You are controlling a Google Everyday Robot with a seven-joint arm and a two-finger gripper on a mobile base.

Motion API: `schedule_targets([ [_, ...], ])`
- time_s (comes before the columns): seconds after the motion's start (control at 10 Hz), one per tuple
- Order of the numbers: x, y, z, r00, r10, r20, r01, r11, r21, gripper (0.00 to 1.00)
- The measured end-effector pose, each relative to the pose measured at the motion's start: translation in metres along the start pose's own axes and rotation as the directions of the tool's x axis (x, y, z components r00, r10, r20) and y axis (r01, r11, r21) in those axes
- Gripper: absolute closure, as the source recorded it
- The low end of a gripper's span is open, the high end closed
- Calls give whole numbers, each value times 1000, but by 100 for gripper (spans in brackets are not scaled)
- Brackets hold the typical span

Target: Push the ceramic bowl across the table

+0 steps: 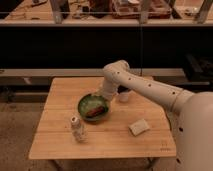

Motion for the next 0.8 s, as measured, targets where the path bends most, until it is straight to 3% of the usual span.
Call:
schedule_targets([
  [0.2,3,13,-30,999,-23,-39,23,1000,2,21],
  [0.4,9,36,-54,998,-3,-65,3,1000,-9,33],
  [0.5,14,57,-61,997,48,-63,-50,998,-40,47],
  [0.6,16,68,-59,995,83,-58,-87,994,-67,55],
  [0.7,20,77,-57,991,117,-59,-122,988,-92,62],
  [0.8,20,78,-57,991,121,-59,-126,988,-94,63],
])
